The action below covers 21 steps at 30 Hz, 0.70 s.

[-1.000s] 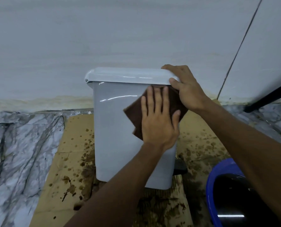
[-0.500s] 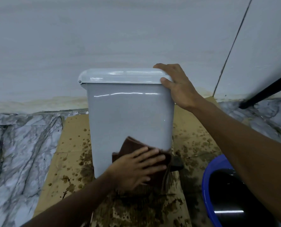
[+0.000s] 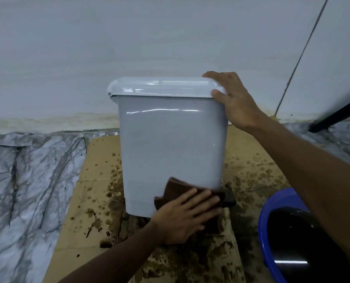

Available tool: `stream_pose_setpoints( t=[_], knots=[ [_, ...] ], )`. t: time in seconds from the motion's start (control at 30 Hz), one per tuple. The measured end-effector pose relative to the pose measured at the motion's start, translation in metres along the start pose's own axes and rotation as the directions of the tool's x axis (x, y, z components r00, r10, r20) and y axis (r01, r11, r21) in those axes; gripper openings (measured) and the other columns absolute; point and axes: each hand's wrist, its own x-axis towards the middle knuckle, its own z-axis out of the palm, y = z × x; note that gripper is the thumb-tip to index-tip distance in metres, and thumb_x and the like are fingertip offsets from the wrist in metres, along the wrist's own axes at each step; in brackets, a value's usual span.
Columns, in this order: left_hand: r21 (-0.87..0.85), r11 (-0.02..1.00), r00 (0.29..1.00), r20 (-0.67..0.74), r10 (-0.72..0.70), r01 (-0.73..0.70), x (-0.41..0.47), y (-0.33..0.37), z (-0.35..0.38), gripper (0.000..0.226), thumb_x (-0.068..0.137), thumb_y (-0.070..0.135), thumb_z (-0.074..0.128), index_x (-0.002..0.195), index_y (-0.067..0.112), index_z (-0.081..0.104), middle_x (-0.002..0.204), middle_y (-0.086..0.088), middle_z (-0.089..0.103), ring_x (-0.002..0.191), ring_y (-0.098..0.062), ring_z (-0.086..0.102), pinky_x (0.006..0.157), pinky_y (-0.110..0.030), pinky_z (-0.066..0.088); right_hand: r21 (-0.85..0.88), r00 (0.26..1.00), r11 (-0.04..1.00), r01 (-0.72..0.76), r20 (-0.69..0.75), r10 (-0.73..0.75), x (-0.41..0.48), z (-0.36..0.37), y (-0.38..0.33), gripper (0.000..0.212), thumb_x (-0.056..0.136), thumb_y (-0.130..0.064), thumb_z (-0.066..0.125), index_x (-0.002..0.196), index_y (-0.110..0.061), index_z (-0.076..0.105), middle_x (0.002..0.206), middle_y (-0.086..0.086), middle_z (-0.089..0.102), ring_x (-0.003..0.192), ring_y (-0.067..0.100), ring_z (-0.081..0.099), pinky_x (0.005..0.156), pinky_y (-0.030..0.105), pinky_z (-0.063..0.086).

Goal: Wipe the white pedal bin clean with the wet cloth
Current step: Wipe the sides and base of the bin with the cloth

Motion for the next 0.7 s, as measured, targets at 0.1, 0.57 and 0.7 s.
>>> stream_pose_setpoints(
  t=[0.1,0.57,0.7],
  knots=[
    [0.036,0.987,0.987,0.045,0.156,-0.158,-0.009,-0.011,0.002,0.064,0.108,0.046,0.033,0.164,0.022,0.011,0.171,-0.006,0.002,0.158,-0.028,-0.006,0.126,-0.046,-0.013,0.009,1.0,1.0,0.002,-0.005,-0.002,0.001,0.001,0.0,0.041,0.097,-0.024,0.046,0.136,-0.034,0.053,0.131,-0.004,0.044,0.133,0.016,0.04,0.111,0.027,0.029],
    [-0.416,0.399,0.389,-0.113,-0.914,0.817,-0.022,-0.018,0.003,0.066,0.104,0.042,0.033,0.16,0.008,0.025,0.169,-0.02,0.009,0.156,-0.04,0.007,0.123,-0.061,0.014,-0.048,1.0,0.999,0.017,-0.015,-0.018,0.004,0.004,0.0,0.047,0.091,-0.031,0.043,0.137,-0.033,0.053,0.137,0.002,0.045,0.131,0.011,0.039,0.1,0.009,0.026],
    [-0.442,0.297,0.303,-0.059,-0.951,0.846,-0.018,0.016,0.013,0.066,0.105,0.044,0.029,0.161,0.009,0.02,0.17,-0.019,0.006,0.156,-0.041,0.005,0.123,-0.062,0.012,-0.069,0.999,0.997,0.047,-0.017,-0.048,0.003,0.004,0.001,0.045,0.094,-0.029,0.043,0.138,-0.032,0.053,0.138,0.002,0.045,0.126,0.003,0.039,0.096,0.0,0.024]
  ],
)
